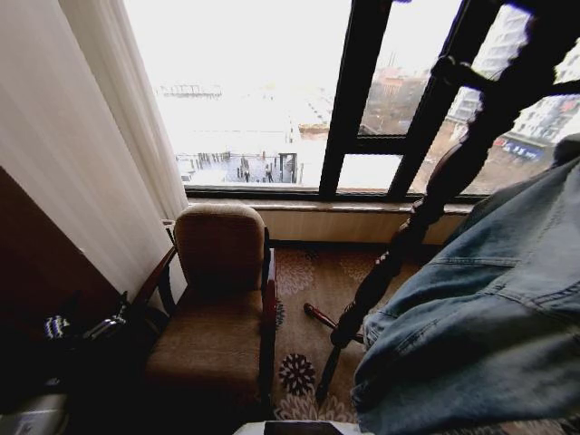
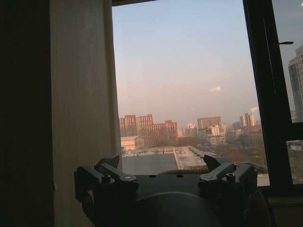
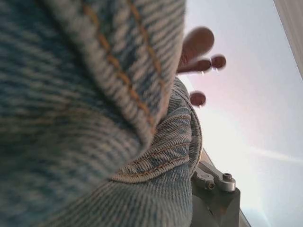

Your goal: Pick up the clothes from the bed and hang them on the clothes hanger.

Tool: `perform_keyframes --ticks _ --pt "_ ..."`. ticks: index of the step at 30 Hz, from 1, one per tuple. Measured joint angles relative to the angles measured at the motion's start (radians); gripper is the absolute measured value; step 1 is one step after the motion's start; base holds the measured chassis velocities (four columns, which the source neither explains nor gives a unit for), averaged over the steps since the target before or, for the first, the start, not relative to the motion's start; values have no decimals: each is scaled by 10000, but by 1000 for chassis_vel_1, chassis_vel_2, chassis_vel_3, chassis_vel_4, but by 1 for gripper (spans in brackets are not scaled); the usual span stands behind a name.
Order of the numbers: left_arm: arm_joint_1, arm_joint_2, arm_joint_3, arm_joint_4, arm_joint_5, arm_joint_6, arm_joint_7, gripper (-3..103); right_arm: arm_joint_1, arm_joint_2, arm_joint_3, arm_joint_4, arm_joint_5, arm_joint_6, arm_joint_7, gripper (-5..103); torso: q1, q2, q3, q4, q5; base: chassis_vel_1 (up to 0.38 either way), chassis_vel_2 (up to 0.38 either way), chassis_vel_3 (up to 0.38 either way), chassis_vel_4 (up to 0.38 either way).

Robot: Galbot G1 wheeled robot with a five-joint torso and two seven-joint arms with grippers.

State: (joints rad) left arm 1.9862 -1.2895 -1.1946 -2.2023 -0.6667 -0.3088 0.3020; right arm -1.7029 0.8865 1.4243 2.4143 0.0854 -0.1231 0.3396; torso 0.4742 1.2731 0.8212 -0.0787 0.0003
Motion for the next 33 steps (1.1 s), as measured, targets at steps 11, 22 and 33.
perform_keyframes --ticks 11,22,33 --pt "0 0 0 0 0 0 0 100 368 -323 191 -638 262 -4 2 22 0 0 0 -1 -3 0 0 0 0" --pt "0 -1 0 0 0 0 0 100 823 -779 -100 -1158 221 -70 -237 22 0 0 0 0 -2 0 0 0 0" --pt "0 -1 0 0 0 0 0 100 1063 -770 -500 -1388 198 -274 -232 22 1 0 0 1 -3 0 0 0 0"
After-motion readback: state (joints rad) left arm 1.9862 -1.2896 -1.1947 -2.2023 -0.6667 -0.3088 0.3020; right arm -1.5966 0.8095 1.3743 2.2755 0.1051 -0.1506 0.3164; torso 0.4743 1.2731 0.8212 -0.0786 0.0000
